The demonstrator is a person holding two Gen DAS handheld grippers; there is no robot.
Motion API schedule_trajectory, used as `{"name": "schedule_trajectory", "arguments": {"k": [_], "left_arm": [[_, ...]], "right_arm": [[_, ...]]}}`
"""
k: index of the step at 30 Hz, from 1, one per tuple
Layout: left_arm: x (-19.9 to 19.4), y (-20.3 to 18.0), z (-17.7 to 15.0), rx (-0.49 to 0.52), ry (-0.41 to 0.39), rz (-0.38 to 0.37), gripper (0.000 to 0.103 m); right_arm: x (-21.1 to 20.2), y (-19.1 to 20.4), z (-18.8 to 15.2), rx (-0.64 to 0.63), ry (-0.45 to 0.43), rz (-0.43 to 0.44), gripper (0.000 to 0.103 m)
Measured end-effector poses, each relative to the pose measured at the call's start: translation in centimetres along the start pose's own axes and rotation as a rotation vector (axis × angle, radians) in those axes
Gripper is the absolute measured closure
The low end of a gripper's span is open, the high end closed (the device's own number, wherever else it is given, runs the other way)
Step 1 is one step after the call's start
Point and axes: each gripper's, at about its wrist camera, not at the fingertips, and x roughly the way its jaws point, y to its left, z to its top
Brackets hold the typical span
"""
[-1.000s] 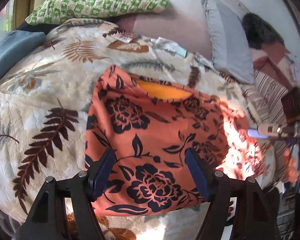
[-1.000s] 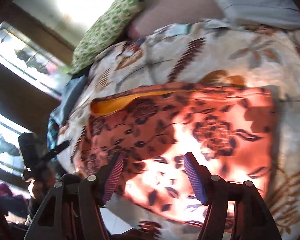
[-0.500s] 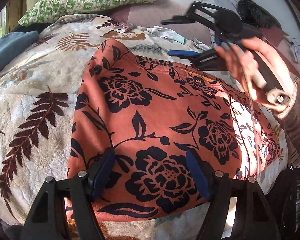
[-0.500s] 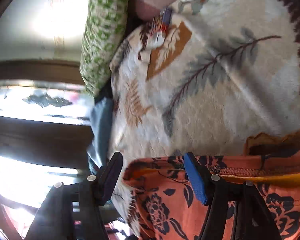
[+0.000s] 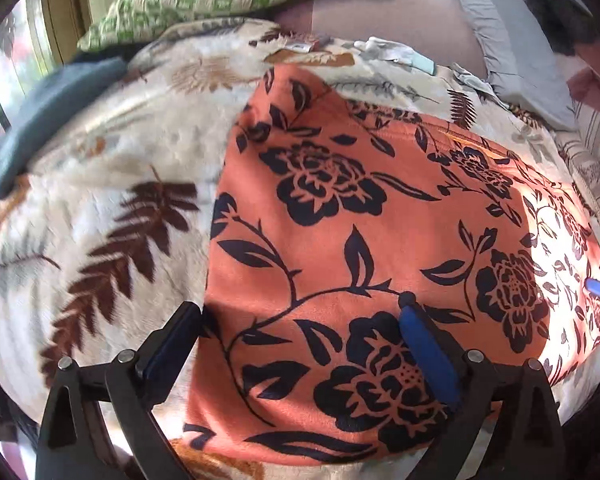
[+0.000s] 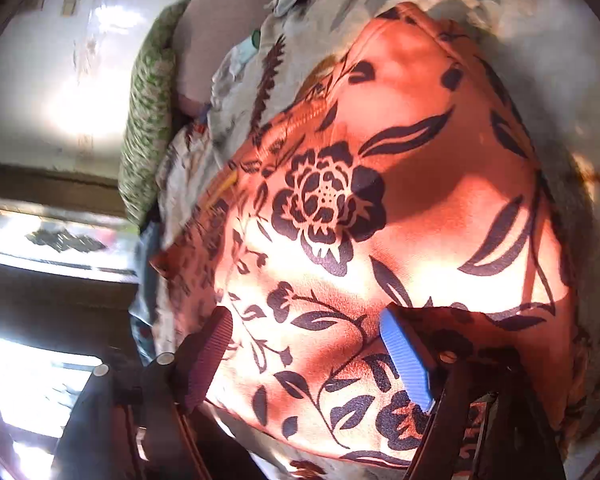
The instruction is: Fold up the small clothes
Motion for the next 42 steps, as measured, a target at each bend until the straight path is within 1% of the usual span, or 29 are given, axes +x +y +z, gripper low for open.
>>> {"name": "schedule_trajectory", "arguments": {"k": [1, 3, 5, 6, 8, 9, 10, 11, 12, 13, 15, 17, 19, 20, 21, 22, 23, 24, 25, 27, 28, 30, 31, 32, 34, 36, 37, 40, 42], "left_arm": [[-1.1, 0.0, 0.3, -0.008, -0.017, -0.026, 0.004], [-3.1, 0.2, 0.8, -0.043, -0.069, -0.083, 0.004], [-3.9, 0.5, 1.1, -0.068, -0.089, -0.084, 0.004], [-3.7, 0.5, 1.1, -0.074, -0.081, -0.08, 0.004], [-1.9, 0.6, 0.6, -0.079, -0.016, -0.065, 0.004], [-0.2, 0.7, 0.3, -0.069, 0.061, -0.055, 0.004], [1.8, 0.6, 0.0, -0.042, 0.143, -0.029, 0.003], [2.2, 0.4, -0.3, -0.031, 0.137, -0.024, 0.001], [1.6, 0.5, -0.3, -0.044, 0.1, -0.029, 0.002], [1.2, 0.5, -0.1, -0.053, 0.092, -0.024, 0.002], [0.2, 0.0, 0.5, -0.058, 0.063, -0.03, 0.002], [-1.0, -0.4, 1.0, -0.061, 0.011, -0.031, 0.002], [-1.5, -0.6, 1.4, -0.066, -0.004, -0.031, 0.002], [-1.5, -0.7, 1.5, -0.069, 0.0, -0.027, 0.002], [-1.4, -0.8, 1.6, -0.073, 0.009, -0.02, 0.002], [-1.5, -0.8, 1.6, -0.077, 0.014, -0.013, 0.002], [-1.7, -0.8, 1.5, -0.079, 0.009, -0.011, 0.002], [-2.0, -0.7, 1.6, -0.081, -0.003, -0.01, 0.002], [-2.2, -0.7, 1.7, -0.081, -0.012, -0.005, 0.002], [-2.6, -0.9, 1.9, -0.074, -0.016, 0.004, 0.002], [-2.7, -1.1, 2.0, -0.068, -0.021, 0.005, 0.002], [-3.0, -1.6, 2.1, -0.055, -0.034, 0.006, 0.002], [-3.1, -1.8, 2.1, -0.045, -0.035, 0.002, 0.002], [-3.3, -2.0, 2.0, -0.035, -0.035, -0.006, 0.002], [-3.8, -2.3, 1.9, -0.018, -0.033, -0.002, 0.002], [-4.7, -2.3, 1.6, -0.005, -0.061, 0.001, 0.002], [-4.9, -2.3, 1.5, -0.005, -0.074, 0.007, 0.002], [-4.7, -2.5, 1.4, -0.026, -0.059, -0.012, 0.002], [-4.7, -3.1, 1.2, -0.037, -0.063, -0.028, 0.002]], "right_arm": [[-0.8, 0.4, 0.1, 0.014, -0.016, 0.006, 0.023], [-2.2, 2.4, 0.3, -0.074, -0.049, 0.0, 0.023], [-3.0, 4.1, 0.8, -0.144, -0.07, 0.021, 0.023], [-3.5, 4.2, 1.2, -0.144, -0.1, 0.02, 0.023], [-3.7, 2.5, 2.1, -0.078, -0.138, -0.031, 0.021], [-3.2, 0.7, 2.4, -0.025, -0.124, -0.111, 0.021], [-2.7, -1.4, 2.6, 0.034, -0.115, -0.16, 0.023], [-3.2, -2.6, 2.6, 0.075, -0.142, -0.096, 0.025], [-4.2, -2.7, 2.7, 0.102, -0.155, -0.054, 0.025], [-5.0, -2.3, 2.7, 0.11, -0.15, -0.061, 0.025], [-6.5, -0.3, 2.9, 0.04, -0.163, -0.089, 0.024], [-6.9, 2.3, 3.0, -0.063, -0.162, -0.056, 0.024], [-6.7, 3.3, 3.6, -0.118, -0.16, -0.026, 0.023], [-6.0, 3.0, 4.1, -0.13, -0.155, -0.029, 0.021], [-4.9, 2.0, 4.7, -0.119, -0.143, -0.064, 0.019], [-3.6, 0.2, 5.4, -0.07, -0.116, -0.153, 0.023], [-2.6, -1.7, 5.7, 0.003, -0.084, -0.183, 0.024], [-3.2, -1.7, 5.7, 0.026, -0.121, -0.155, 0.025], [-3.8, -0.7, 5.7, 0.016, -0.125, -0.159, 0.025], [-4.6, 2.0, 5.5, -0.057, -0.134, -0.215, 0.025], [-5.1, 3.3, 5.2, -0.1, -0.152, -0.215, 0.025], [-5.1, 5.0, 4.8, -0.161, -0.138, -0.165, 0.024], [-4.6, 5.1, 4.7, -0.178, -0.13, -0.152, 0.021], [-3.9, 4.4, 4.8, -0.187, -0.119, -0.173, 0.019], [-1.0, 1.0, 5.7, -0.134, -0.037, -0.288, 0.019], [-2.7, -0.2, 6.0, -0.044, -0.09, -0.192, 0.02], [-3.7, 0.4, 6.0, -0.028, -0.089, -0.185, 0.02], [-6.6, 2.6, 4.5, -0.109, -0.145, -0.242, 0.02], [-8.4, 2.8, 2.7, -0.107, -0.141, -0.201, 0.02]]}}
